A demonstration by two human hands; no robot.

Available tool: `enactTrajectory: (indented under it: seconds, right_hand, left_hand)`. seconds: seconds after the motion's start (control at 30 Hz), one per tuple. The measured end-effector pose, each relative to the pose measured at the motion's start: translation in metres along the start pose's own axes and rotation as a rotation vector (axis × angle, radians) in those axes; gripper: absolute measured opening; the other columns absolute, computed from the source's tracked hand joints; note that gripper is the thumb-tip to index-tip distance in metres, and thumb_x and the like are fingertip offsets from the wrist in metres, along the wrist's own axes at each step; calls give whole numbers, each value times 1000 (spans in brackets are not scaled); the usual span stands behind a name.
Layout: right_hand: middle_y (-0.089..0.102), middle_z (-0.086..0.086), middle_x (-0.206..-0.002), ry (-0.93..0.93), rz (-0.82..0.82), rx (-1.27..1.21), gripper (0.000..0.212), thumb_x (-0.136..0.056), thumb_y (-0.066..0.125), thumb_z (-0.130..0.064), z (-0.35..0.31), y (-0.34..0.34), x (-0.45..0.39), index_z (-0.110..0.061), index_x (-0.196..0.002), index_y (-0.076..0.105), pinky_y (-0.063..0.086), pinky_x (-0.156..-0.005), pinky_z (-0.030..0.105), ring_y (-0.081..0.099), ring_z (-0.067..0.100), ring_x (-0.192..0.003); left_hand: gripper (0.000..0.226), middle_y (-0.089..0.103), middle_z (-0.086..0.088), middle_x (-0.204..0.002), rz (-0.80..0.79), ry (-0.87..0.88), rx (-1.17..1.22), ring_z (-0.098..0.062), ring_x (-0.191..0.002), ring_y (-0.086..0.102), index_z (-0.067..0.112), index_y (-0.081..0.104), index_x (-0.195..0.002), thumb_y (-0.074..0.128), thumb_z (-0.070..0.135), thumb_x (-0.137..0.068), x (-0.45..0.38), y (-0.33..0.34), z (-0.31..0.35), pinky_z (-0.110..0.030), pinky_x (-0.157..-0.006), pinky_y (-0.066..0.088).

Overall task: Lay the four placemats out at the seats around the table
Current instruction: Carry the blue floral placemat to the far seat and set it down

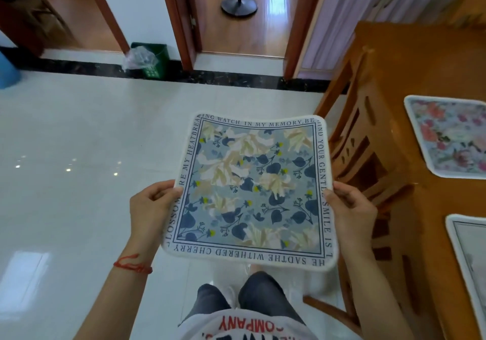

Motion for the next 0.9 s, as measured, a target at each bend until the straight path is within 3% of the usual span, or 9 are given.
enactTrajectory:
  seconds: [0.13,0.33,0.43,0.6,0.73,0.9]
  right_hand:
    - [67,-5,-80,7,7,33,16,-82,63,-4,-5,21,-65,-12,-95,66,56,-63,20,65,2,-66]
    - [67,-4,-83,16,-22,32,16,-82,63,-6,-28,53,-165,-20,-89,65,56,-63,20,66,6,-70]
    - [68,-2,-84,4,-23,43,16,-82,63,-5,-44,64,-210,-20,-89,65,57,-66,25,67,11,-73]
    - [67,-11,-70,-16,14,18,17,-81,63,0,-63,82,-271,-12,-93,65,49,-54,9,63,-5,-62]
    - [69,-21,-67,8,25,1,18,-81,62,0,-71,105,-318,-15,-90,66,53,-55,14,66,0,-63]
    - [69,-19,-67,4,87,-46,18,-81,61,1,-83,138,-378,-16,-87,65,52,-52,14,66,1,-62]
  left_hand:
    - [15,71,-12,-85,1,-12,21,-22,-70,68,8,69,-93,70,10,-78,-50,41,25,-32,-65,58]
    - [8,70,-7,-78,24,-7,30,-11,-55,67,14,69,-85,69,9,-79,-117,104,74,-23,-52,57]
    - [9,71,0,-69,24,7,40,-9,-55,67,17,69,-81,69,9,-79,-146,133,100,-24,-53,57]
    - [9,70,9,-60,-5,24,40,-6,-54,67,18,69,-81,69,9,-79,-195,174,136,-21,-52,57]
    - [9,70,11,-59,-33,41,27,-5,-52,66,16,69,-82,69,8,-79,-245,207,163,-18,-47,54]
    - [9,70,10,-59,-107,66,-14,-7,-51,66,18,69,-82,68,9,-80,-320,254,203,-19,-46,54]
Point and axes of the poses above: each hand's wrist, its own x-axis away from the middle knuckle, its own y-axis out of the palm, z = x × y, the point moved 9 cm from there along -x, towards the middle knuckle
